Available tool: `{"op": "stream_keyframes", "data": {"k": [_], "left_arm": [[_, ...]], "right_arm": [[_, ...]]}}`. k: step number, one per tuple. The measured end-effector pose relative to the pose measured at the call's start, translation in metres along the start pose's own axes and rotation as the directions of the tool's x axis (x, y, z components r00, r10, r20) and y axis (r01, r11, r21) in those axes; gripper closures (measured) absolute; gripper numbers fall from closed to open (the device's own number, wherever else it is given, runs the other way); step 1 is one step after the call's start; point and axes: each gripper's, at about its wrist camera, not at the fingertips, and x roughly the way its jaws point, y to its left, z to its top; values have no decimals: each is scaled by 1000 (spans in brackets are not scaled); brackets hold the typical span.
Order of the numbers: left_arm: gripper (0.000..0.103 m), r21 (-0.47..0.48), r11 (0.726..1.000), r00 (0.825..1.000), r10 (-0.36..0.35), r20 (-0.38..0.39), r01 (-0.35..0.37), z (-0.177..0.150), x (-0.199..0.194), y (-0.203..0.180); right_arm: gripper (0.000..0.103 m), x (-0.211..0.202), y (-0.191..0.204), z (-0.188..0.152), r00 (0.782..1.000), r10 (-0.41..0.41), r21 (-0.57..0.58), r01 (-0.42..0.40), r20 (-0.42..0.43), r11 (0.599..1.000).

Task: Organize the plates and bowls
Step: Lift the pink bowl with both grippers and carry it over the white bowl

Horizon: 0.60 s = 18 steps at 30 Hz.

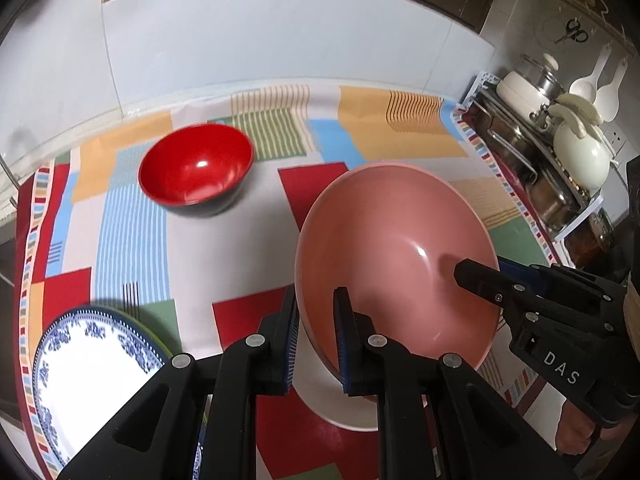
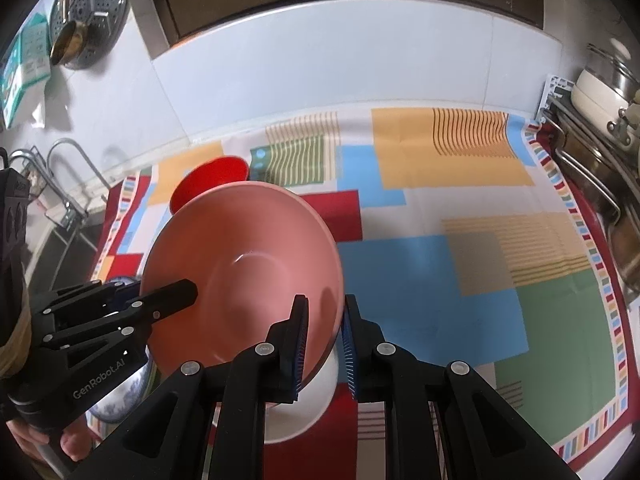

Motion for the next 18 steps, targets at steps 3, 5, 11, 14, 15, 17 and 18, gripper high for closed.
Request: {"op": "stream_keyframes", "data": {"k": [3,5,11,14,15,17,18], "left_arm": [[86,-1,1000,1000,3,-21,-3,-6,3,1],[86,3,1000,999,7,-34,-7,-10,5,1],[86,-2,1000,998,16,-68,-16,-21,12,2],[86,-2,1000,996,14,-85,-14,-25,15,2],[86,0,1000,996,16,-89,-16,-27,16,2],[85,5,1000,995,22,-97,-22,-29,18,2],[85,5,1000,995,25,-101,-24,-30,19,2]], "right_arm": [[85,5,1,-6,1000,3,-7,-3,-25,1000],[85,7,1,-9,999,4,-10,-5,-37,1000],[85,16,2,-21,996,8,-26,-10,-87,1000],[85,20,3,-24,994,14,-27,-17,-111,999],[85,21,4,-25,993,12,-29,-16,-113,999],[85,21,4,-27,993,11,-36,-16,-120,999],[85,22,4,-28,992,11,-38,-16,-122,999]]}}
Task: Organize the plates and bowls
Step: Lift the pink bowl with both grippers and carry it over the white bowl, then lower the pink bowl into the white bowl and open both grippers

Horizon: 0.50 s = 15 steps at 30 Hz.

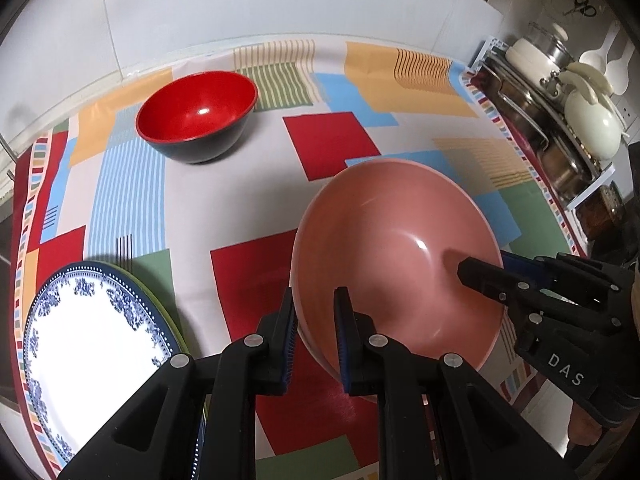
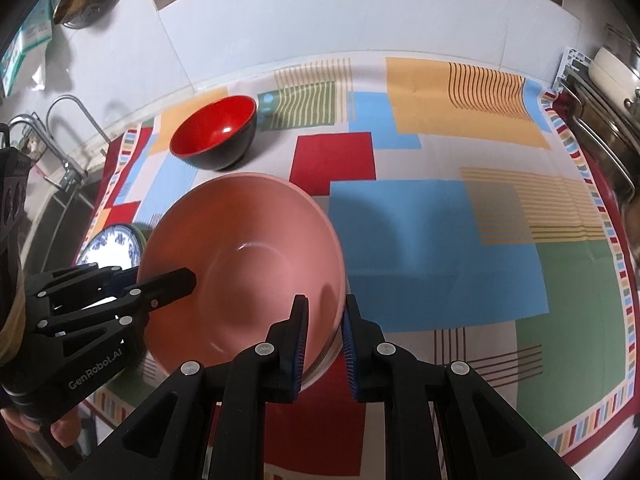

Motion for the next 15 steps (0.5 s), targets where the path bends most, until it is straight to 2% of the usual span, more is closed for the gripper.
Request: {"op": "stream_keyframes", "data": {"k": [10,15], "left_arm": [[76,-5,1000,1000,-2,-5,1,-2,4,2],[65,6,1000,1000,12,4,-12,-2,3,1]], "right_arm": [[85,7,3,-5,999,8,-19,-9,-32,1000],[84,7,4,-6,1000,-17,-32,16,-26,999]]}}
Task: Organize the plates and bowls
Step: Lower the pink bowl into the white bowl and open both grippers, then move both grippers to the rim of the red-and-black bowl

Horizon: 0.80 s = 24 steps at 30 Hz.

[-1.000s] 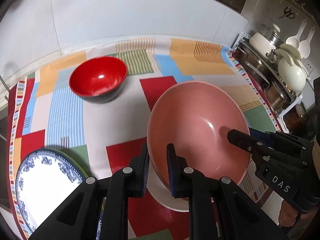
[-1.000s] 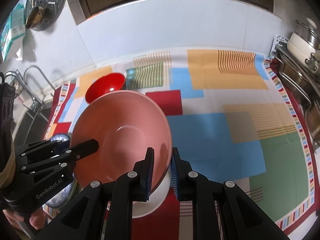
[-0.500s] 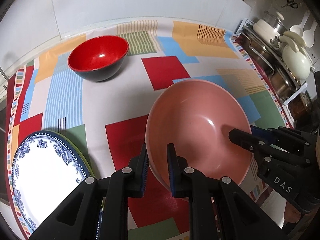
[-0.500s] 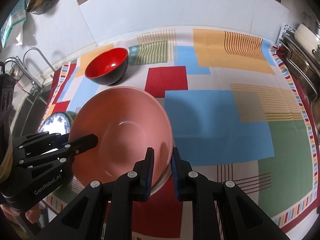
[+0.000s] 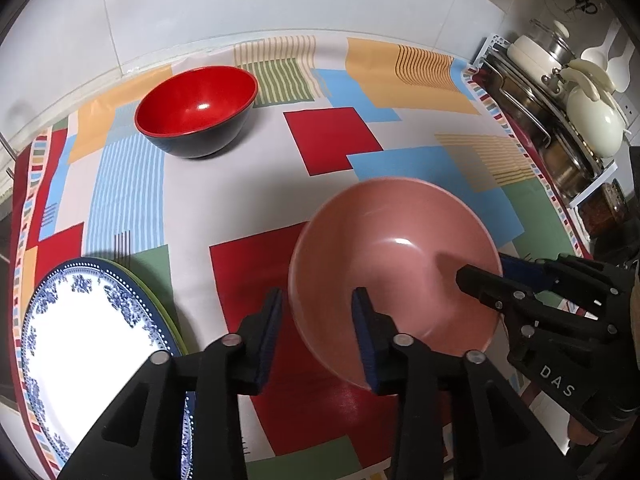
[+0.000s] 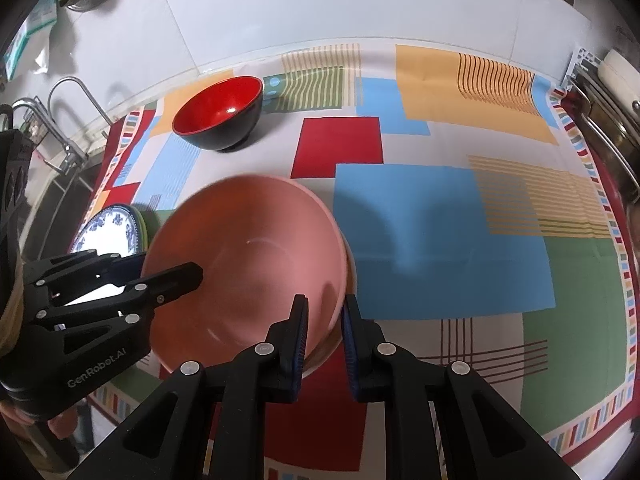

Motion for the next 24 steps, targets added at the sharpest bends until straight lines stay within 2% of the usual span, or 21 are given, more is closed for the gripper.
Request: {"op": "stream_keyframes", "data": {"k": [1,3,5,14,24], "left_arm": [[62,5,1000,1000,9,5,-9,0,-1,0],[58,10,1000,1000,15,16,-15,-1,-3,0],[56,6,1000,1000,13,22,-13,-1,-6,2],[50,-4,1000,995,11,100,-10,6,-27,13],[46,-8,999,979,40,201,-40,26,-58,46]], "right_arm": [[82,0,1,0,1000,-12,-9,12,0,1000],[67,0,1,-1,1000,-17,-21,18,3,1000],[61,-1,2,-2,1000,-27,-25,28,12,999],[61,-15,6,4,996,-56,-14,57,71,998],[61,-29,28,30,987,-27,18,25,156,1000]]}}
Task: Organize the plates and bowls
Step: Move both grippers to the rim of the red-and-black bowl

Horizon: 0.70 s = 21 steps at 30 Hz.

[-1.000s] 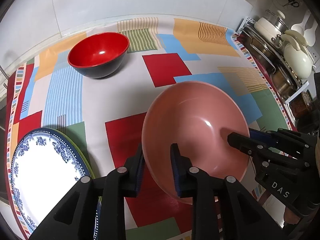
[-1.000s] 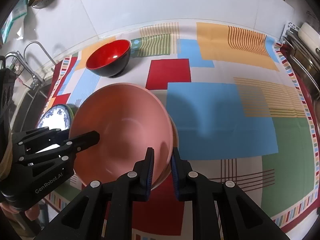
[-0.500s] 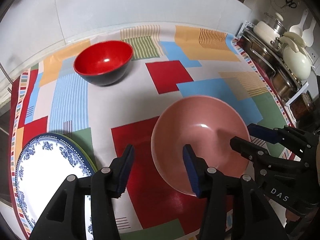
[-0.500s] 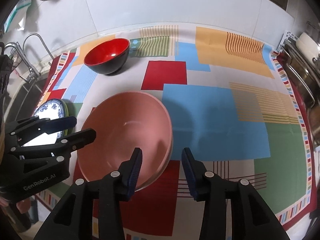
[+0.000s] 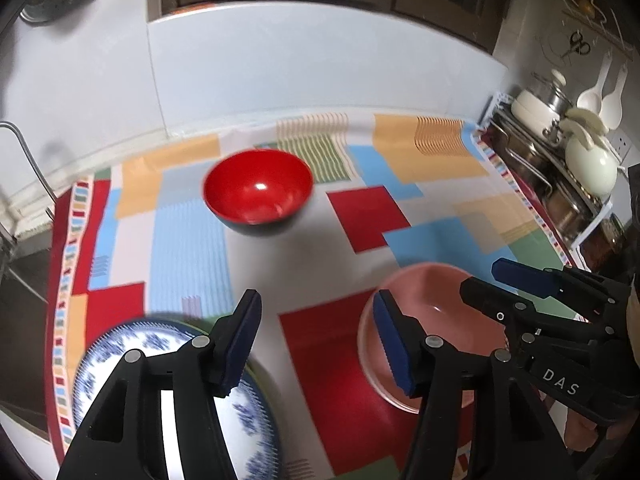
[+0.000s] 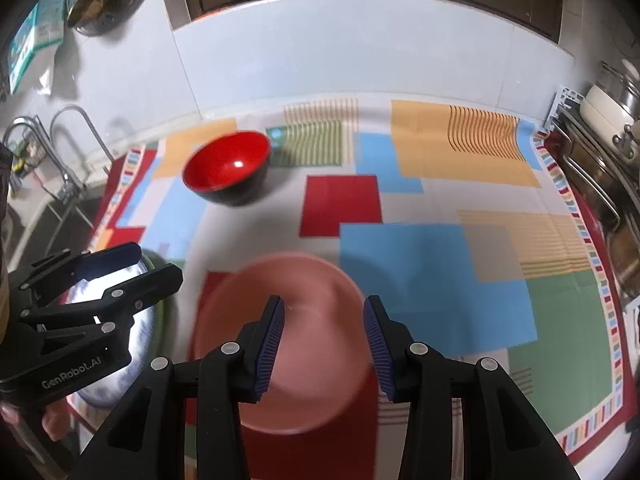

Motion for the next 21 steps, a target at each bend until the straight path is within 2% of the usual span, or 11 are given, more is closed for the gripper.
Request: {"op": "stream_keyframes", "data": {"k": [11,21], "left_arm": [[45,31,999,998,34,46,-36,28,-7,51],[45,85,996,998,31,52,-35,58,5,93]], "right_arm": [[61,10,39,32,997,5,31,-7,77,999],[61,25,67,65,991,-52,101,39,127,994]]}}
